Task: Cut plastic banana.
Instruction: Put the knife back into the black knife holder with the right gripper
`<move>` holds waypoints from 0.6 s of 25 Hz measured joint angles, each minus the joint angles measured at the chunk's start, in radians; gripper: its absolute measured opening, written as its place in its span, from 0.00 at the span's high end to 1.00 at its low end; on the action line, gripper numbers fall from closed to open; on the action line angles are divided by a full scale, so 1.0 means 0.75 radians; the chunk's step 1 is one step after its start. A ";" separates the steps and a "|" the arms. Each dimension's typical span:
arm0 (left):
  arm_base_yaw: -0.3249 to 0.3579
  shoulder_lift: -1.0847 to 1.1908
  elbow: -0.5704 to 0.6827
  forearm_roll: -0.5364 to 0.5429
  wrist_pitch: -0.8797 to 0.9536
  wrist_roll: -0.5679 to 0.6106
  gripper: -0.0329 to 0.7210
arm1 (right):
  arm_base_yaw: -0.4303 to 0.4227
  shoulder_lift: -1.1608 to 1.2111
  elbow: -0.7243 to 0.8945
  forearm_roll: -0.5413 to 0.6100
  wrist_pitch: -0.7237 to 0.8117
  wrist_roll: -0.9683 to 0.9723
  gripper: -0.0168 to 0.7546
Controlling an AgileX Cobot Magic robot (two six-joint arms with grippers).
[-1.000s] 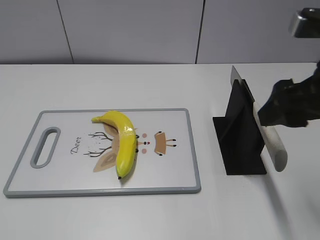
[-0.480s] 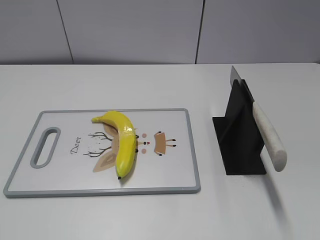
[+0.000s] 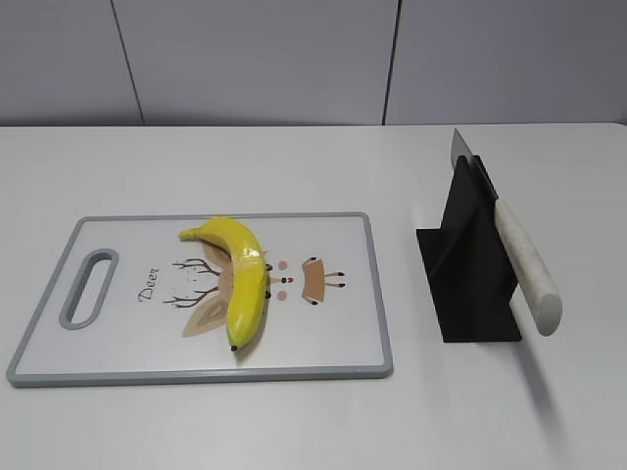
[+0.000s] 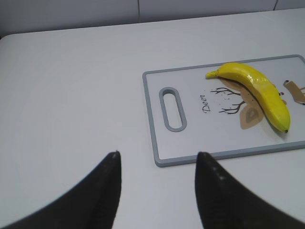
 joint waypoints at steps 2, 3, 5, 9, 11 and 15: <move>0.000 0.000 0.000 0.000 0.000 0.000 0.32 | 0.000 -0.031 -0.034 0.003 0.072 -0.026 0.22; 0.000 0.000 0.000 0.000 0.000 0.000 0.32 | 0.000 -0.053 -0.048 0.006 0.103 -0.035 0.22; 0.000 0.000 0.000 0.000 0.000 0.000 0.32 | 0.000 -0.115 -0.060 0.007 0.148 -0.042 0.22; 0.000 0.000 0.000 -0.002 0.000 0.000 0.32 | 0.000 -0.171 -0.062 0.045 0.190 -0.057 0.22; 0.000 0.000 0.000 -0.001 0.000 0.000 0.32 | 0.000 -0.173 -0.057 0.070 0.195 -0.086 0.22; 0.000 0.000 0.000 -0.001 0.000 0.000 0.32 | 0.000 -0.174 -0.015 0.076 0.204 -0.107 0.22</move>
